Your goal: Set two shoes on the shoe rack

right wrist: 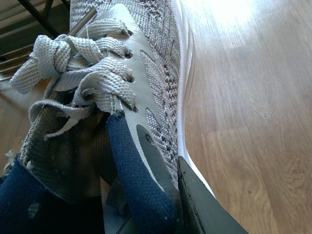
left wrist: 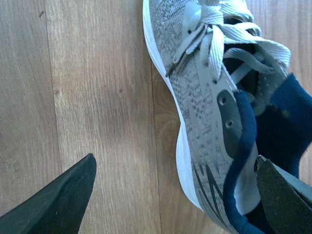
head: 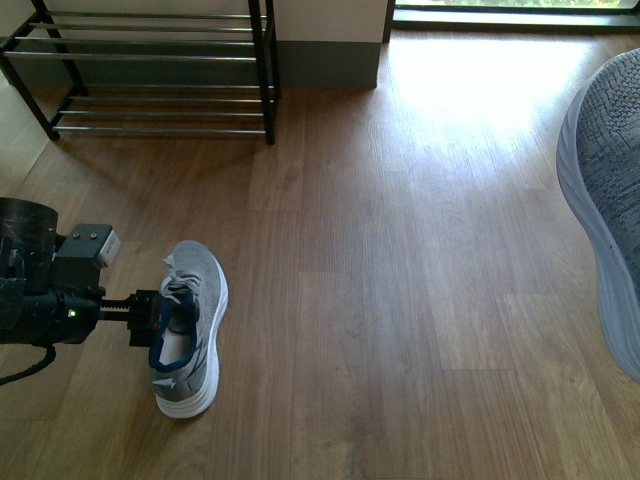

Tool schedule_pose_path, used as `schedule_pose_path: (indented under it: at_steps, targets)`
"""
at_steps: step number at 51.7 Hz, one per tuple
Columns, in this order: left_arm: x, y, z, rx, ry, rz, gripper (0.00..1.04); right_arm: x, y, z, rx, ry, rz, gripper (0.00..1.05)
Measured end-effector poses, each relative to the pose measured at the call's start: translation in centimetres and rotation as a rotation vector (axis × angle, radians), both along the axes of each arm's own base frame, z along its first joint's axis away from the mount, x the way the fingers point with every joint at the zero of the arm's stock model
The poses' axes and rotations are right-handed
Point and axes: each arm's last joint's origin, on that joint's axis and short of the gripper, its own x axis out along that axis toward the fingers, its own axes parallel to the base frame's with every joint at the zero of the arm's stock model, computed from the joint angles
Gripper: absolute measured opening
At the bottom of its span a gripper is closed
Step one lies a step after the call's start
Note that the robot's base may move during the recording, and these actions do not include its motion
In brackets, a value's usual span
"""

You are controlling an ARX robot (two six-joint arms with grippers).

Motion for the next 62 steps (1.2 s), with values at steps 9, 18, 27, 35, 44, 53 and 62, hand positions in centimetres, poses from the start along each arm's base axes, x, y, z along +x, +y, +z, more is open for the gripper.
schedule_pose_path:
  at_steps: [9, 18, 27, 35, 44, 53, 62]
  targets:
    - [0.8, -0.6, -1.1, -0.007, 0.012, 0.010, 0.95, 0.0, 0.0, 0.0, 0.000, 0.000, 0.000, 0.01]
    - [1.1, -1.4, -2.1, -0.014, 0.028, -0.002, 0.95, 0.0, 0.0, 0.0, 0.000, 0.000, 0.000, 0.01]
    - [1.2, -1.7, -3.0, -0.016, 0.042, -0.006, 0.95, 0.0, 0.0, 0.0, 0.000, 0.000, 0.000, 0.01]
    - [1.4, -1.4, -3.6, -0.026, 0.064, -0.008, 0.95, 0.0, 0.0, 0.0, 0.000, 0.000, 0.000, 0.01]
    - [1.5, -1.2, -3.7, -0.011, 0.076, -0.024, 0.95, 0.0, 0.0, 0.0, 0.000, 0.000, 0.001, 0.01]
    - [1.5, -1.2, -3.7, -0.008, 0.078, -0.032, 0.95, 0.0, 0.0, 0.0, 0.000, 0.000, 0.000, 0.01]
    - [0.9, -1.5, -3.8, -0.045, 0.111, -0.086, 0.95, 0.0, 0.0, 0.0, 0.000, 0.000, 0.000, 0.01]
